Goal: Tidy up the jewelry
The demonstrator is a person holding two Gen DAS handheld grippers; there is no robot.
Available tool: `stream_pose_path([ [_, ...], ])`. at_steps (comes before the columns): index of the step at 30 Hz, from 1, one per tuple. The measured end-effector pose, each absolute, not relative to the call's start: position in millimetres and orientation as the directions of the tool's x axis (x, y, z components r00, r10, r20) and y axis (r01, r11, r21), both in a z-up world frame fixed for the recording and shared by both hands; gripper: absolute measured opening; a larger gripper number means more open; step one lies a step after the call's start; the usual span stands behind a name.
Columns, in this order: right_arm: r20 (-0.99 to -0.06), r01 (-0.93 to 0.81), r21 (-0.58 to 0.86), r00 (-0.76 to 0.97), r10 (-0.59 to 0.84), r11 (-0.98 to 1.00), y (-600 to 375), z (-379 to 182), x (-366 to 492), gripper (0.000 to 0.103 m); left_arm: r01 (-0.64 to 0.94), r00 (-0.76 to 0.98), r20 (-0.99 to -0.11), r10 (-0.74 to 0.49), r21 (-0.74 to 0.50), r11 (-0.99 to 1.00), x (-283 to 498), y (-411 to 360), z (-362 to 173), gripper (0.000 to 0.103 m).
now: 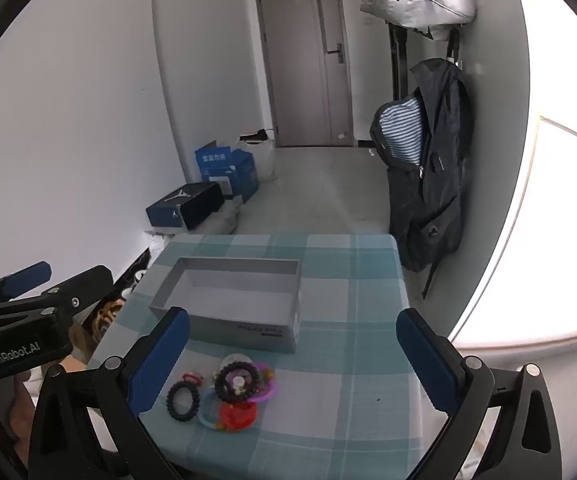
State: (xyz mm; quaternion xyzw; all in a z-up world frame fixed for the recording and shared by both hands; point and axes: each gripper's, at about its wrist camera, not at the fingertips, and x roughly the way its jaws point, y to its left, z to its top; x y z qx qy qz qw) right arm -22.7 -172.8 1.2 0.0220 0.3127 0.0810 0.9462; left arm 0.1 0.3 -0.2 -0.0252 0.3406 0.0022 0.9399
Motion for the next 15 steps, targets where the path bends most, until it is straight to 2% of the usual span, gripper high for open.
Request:
stream_pose_path([
  [15,-0.586,-0.139,0.094,0.793,0.167,0.986,-173.5,2.3,-22.6,0.103,-0.016,0.775,-0.631,-0.013,-0.040,0.999,-1.4,-1.2,1.8,0.102],
])
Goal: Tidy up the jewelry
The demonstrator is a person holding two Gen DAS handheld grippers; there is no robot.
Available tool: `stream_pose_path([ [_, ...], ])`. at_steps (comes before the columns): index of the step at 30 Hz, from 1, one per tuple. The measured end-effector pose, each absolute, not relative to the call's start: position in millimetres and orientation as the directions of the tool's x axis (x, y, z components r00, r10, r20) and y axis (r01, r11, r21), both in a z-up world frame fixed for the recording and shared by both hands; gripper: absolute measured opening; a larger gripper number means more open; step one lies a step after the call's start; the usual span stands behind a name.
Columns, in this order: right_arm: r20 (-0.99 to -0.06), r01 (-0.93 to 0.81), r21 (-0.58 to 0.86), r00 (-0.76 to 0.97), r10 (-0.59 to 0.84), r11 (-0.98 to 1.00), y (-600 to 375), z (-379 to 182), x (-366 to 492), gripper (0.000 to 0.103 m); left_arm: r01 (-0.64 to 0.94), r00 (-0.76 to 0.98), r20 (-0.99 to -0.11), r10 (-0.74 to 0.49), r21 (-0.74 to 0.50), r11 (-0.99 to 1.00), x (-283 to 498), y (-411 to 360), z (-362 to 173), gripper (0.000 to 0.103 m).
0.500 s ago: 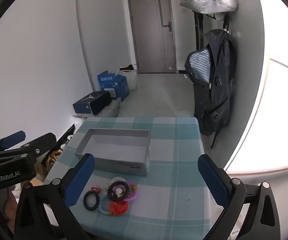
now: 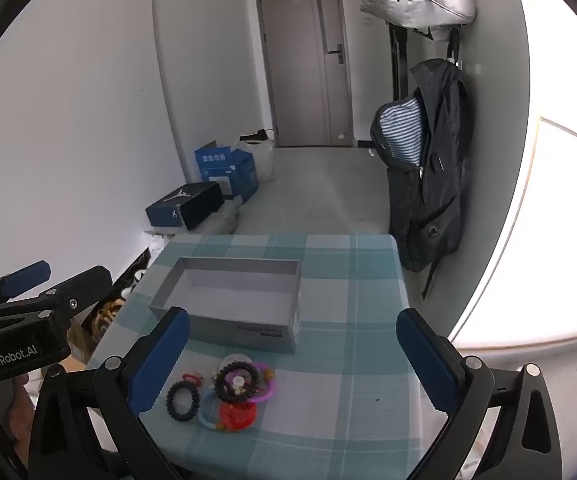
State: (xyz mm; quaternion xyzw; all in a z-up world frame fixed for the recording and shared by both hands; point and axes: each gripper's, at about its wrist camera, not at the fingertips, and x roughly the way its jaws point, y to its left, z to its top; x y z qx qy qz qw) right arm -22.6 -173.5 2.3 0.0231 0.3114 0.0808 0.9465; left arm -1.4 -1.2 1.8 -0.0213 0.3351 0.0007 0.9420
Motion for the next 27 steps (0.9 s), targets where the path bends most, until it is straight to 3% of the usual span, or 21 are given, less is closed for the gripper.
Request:
stream_pose_path([
  [27,-0.588,-0.137,0.085,0.792,0.161,0.987,-174.0,2.3,-23.6,0.103,-0.022,0.767,-0.642,-0.009,-0.040,0.999,-0.8,3.1,-4.0,0.102],
])
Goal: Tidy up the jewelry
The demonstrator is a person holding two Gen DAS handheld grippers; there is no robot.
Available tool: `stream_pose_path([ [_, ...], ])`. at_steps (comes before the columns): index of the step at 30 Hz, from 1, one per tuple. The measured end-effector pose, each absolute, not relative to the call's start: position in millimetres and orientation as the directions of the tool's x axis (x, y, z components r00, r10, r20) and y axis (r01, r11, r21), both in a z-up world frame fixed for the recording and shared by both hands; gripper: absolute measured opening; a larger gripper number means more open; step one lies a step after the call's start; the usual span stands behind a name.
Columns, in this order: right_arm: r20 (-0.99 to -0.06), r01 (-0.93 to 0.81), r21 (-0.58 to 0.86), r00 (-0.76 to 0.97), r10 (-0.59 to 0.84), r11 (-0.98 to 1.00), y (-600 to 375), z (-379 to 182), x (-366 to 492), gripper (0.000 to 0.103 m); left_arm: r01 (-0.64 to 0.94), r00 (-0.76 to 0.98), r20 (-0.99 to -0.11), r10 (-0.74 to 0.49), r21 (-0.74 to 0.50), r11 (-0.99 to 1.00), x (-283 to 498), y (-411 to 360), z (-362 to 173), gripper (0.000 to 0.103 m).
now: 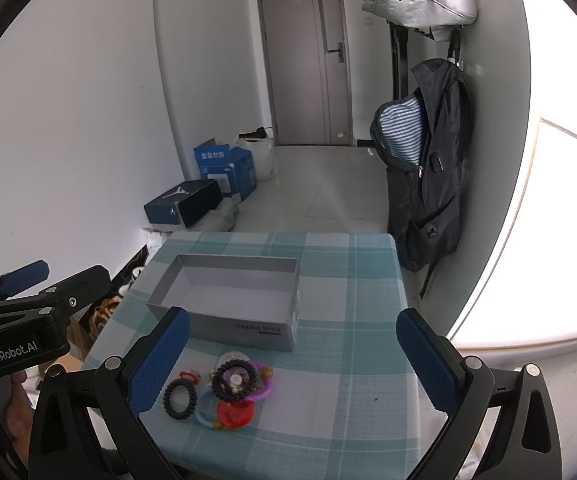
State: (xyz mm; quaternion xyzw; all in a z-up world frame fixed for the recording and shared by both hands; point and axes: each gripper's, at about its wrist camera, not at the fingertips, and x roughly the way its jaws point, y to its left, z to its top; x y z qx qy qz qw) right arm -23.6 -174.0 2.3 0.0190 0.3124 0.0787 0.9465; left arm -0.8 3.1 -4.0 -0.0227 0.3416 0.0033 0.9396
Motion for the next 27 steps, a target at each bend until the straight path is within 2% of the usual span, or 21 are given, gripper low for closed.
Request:
stream_pose_path([
  [27,-0.590,-0.138,0.076,0.792,0.156,0.987,-174.9,-1.6,-23.2,0.103,-0.030,0.755,-0.656,-0.008,-0.046,0.999,1.3,5.2,-6.7,0.102],
])
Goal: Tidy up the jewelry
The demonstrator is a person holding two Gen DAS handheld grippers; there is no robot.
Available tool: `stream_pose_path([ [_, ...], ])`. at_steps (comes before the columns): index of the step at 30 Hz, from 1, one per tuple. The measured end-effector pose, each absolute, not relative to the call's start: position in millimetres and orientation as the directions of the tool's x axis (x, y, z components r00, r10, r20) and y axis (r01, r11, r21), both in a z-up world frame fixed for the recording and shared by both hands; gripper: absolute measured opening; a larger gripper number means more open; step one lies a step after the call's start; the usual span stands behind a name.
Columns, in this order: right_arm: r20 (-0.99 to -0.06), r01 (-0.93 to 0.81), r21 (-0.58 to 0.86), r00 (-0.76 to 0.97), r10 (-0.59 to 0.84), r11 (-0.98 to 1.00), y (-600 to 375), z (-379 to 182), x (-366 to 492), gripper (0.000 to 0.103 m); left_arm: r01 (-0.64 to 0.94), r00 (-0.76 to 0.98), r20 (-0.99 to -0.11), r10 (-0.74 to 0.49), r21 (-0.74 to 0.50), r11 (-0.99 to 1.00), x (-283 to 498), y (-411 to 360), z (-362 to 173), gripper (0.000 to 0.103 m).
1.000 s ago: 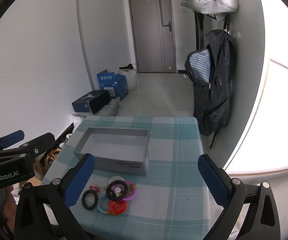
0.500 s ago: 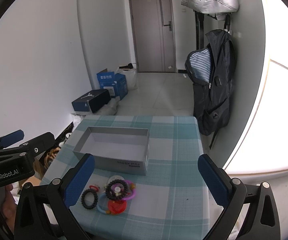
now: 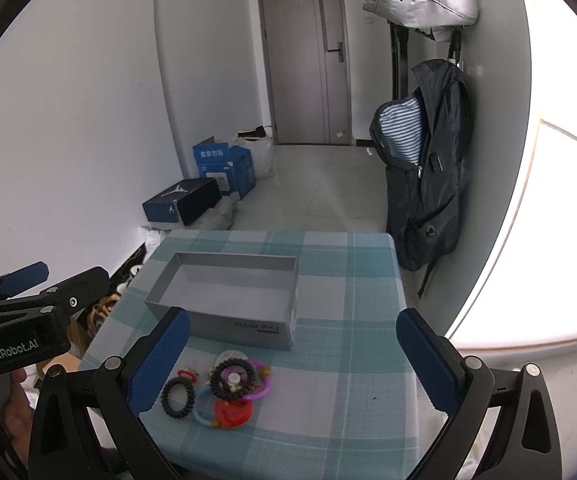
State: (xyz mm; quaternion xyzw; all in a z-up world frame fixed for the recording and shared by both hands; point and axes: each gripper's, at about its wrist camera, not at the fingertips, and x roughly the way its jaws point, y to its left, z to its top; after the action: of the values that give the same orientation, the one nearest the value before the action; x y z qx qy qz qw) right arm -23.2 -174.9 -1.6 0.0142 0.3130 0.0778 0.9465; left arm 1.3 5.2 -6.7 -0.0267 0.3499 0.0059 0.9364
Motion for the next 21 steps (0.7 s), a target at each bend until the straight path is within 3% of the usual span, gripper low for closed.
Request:
stream_pose_path([
  [14,-0.592,-0.144,0.055,0.792,0.149,0.988,-174,-4,-25,0.103,-0.022,0.739,-0.674,-0.011,-0.040,0.999,3,5,-12,0.102],
  [21,-0.598,-0.141,0.039,0.790,0.136,0.989,-171,-6,-24,0.103,0.013,0.662,-0.748,-0.052,-0.058,0.998,13,13,-35,0.102],
])
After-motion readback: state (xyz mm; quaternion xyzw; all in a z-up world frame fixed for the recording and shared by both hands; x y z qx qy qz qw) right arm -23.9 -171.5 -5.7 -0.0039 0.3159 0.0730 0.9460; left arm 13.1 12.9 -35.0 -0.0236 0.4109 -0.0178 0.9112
